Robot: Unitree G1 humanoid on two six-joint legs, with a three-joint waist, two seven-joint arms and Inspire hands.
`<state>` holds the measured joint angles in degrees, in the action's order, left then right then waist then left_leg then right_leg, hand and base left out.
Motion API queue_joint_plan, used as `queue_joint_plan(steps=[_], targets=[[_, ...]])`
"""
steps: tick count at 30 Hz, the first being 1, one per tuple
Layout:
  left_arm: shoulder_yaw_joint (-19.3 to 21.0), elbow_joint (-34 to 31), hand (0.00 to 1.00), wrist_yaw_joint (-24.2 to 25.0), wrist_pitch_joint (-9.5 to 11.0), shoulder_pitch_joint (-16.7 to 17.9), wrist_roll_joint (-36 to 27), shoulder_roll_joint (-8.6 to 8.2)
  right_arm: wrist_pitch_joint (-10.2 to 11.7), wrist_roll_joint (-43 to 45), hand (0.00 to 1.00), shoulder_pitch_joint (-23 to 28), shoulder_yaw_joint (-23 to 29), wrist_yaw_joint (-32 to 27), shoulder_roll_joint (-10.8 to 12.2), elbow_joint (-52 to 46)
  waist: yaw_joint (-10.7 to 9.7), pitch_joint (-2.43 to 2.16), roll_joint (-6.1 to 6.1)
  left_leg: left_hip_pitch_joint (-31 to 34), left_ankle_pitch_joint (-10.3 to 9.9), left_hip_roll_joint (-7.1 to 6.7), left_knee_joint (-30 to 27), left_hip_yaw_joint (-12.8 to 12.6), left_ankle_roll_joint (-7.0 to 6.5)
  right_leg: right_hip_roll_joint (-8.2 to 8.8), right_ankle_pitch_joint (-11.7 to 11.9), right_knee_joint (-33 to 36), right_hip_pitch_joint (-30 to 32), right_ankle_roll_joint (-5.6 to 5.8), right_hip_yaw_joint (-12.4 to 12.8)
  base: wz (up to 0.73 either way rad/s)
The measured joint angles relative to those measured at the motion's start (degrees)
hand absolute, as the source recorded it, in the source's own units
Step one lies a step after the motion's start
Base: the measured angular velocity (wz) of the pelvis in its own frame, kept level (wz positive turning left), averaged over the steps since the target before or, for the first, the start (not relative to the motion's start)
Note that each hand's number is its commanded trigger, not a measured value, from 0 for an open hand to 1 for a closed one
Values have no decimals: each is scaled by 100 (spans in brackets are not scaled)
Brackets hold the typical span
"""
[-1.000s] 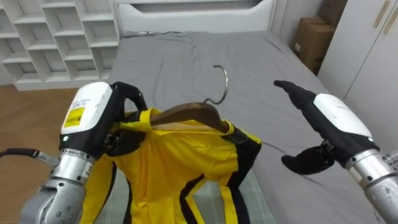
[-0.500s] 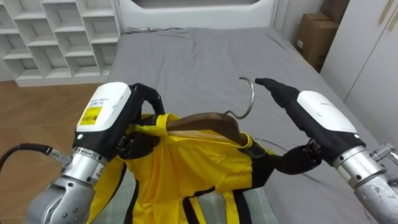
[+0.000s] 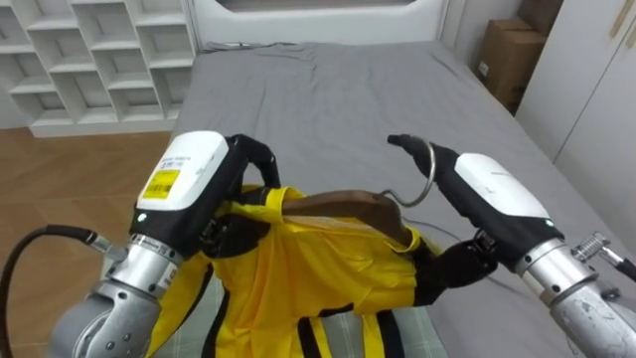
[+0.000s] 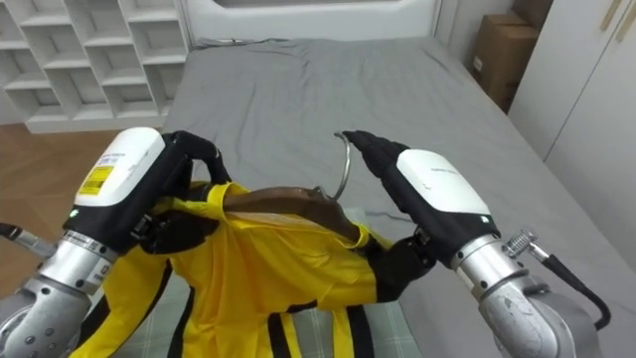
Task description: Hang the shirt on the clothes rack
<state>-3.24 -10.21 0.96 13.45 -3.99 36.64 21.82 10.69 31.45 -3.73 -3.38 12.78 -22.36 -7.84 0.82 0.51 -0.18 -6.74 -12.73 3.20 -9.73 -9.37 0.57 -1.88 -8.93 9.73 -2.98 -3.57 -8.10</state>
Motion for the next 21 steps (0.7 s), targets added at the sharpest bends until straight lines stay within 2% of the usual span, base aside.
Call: queue_joint_plan(steps=[13, 21], targets=[[4, -134, 100, -14, 43, 0, 9, 0, 13, -32, 0, 2, 13, -16, -2, 106, 63, 7, 17, 19, 0, 1, 0, 29, 0, 10, -1, -17, -15, 2, -94, 2], [59, -220, 100, -48, 46, 4, 19, -60, 20, -766, 0, 69, 21, -136, 53, 1046, 115, 4, 22, -58, 0, -8, -9, 60, 0, 31, -3, -18, -98, 4, -126, 2]])
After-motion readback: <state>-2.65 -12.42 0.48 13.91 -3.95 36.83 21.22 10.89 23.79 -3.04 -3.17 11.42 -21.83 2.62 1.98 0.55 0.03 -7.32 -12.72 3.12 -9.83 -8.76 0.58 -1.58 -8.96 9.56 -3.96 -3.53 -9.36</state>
